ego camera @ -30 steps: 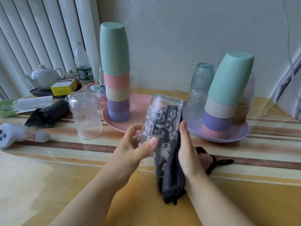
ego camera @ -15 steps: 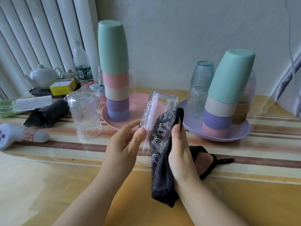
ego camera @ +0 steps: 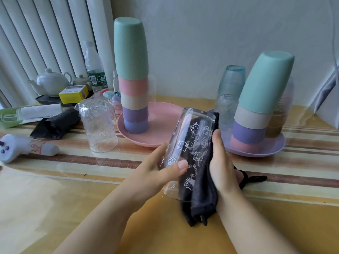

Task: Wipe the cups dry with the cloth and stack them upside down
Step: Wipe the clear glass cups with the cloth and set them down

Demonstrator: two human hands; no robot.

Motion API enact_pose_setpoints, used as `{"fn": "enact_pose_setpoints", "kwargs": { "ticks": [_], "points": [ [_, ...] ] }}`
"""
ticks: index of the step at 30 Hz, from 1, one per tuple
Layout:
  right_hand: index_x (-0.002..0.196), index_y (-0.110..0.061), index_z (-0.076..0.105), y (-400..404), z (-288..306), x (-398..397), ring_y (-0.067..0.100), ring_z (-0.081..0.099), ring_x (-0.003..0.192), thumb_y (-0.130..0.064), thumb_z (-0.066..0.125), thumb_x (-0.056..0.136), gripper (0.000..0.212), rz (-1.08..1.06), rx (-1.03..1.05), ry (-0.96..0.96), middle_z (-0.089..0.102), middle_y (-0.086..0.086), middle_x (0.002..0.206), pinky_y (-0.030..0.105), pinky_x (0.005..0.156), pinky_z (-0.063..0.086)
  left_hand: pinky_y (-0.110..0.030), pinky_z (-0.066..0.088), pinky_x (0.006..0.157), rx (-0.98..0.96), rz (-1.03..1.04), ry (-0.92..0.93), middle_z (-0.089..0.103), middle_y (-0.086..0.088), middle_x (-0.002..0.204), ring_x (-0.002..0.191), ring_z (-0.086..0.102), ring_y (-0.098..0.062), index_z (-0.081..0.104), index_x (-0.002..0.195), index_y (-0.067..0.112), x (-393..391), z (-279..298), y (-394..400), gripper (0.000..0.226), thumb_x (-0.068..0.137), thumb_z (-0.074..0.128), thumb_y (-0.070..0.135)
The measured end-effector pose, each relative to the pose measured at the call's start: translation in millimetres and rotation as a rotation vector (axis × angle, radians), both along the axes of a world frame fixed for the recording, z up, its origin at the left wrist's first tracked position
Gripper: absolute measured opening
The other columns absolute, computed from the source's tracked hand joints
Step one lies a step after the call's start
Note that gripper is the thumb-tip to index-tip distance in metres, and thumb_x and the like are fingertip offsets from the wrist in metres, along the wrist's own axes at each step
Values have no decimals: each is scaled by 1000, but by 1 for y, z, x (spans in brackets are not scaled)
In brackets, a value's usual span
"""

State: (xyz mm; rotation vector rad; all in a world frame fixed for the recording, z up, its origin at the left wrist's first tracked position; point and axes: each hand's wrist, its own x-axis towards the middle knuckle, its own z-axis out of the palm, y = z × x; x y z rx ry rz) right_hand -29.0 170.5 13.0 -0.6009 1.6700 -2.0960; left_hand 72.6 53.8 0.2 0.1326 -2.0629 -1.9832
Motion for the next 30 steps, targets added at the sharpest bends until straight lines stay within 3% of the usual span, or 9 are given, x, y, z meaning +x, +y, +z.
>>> {"fn": "enact_pose_setpoints", "kwargs": {
  "ticks": [4,8,10,12,15,18,22,24,30],
  "points": [
    [112,-10,65,-5,-3,-1,25,65,101,-65,43,75,70,245,-126,-222,68,14,111,36,87,53,-23,54,75,211,13,83,73,7,90,84,68,-10,74,97,39,0,-1,3,39,60,67,48],
    [103,-13,71,-15,-12,13,23,66,94,-59,35,81,63,404,-158,-189,69,12,104,30,79,53,-41,54,80,323,77,100,71,-7,94,86,67,-21,63,120,14,-6,0,-10,61,66,71,41],
    [112,-12,63,-16,-17,15,15,66,89,-54,30,86,60,384,-141,-89,68,5,100,22,77,52,-35,55,70,302,76,62,73,3,78,70,68,-11,59,125,11,-6,4,-18,67,71,78,45],
    [126,-16,52,-15,-13,16,6,61,102,-64,38,85,64,303,-89,5,64,-3,113,18,92,47,-29,50,75,173,71,58,72,13,68,65,68,0,54,124,15,-6,4,-24,85,62,75,68],
    [141,-22,38,-13,-11,15,12,39,134,-63,43,85,70,160,-69,125,46,-1,142,36,115,26,-24,54,81,138,274,98,76,4,92,88,70,-9,62,114,19,-8,4,-13,88,47,79,74],
    [135,-39,30,-11,-6,14,-24,32,122,-48,32,95,40,22,-44,246,36,-30,137,-2,97,25,-8,48,61,24,404,186,71,11,67,65,63,4,64,103,3,-3,5,-4,42,80,73,38],
    [129,-46,15,-11,-4,25,-39,18,111,-40,26,88,43,-6,-28,333,20,-47,125,-11,87,17,-16,46,87,-140,386,115,70,27,103,101,60,12,66,103,39,0,9,7,35,93,36,54],
    [128,-50,14,-14,-8,31,-35,13,119,-42,27,89,41,11,-23,366,16,-52,126,-9,92,15,-22,44,93,-101,328,77,63,33,113,109,55,15,59,113,46,3,8,8,38,86,46,70],
    [128,-50,19,-12,-5,28,-30,21,121,-46,28,93,36,0,-4,382,23,-47,129,-5,95,20,-24,52,89,-37,168,-9,68,19,116,110,62,0,54,125,41,4,9,4,66,63,72,53]
  ]
}}
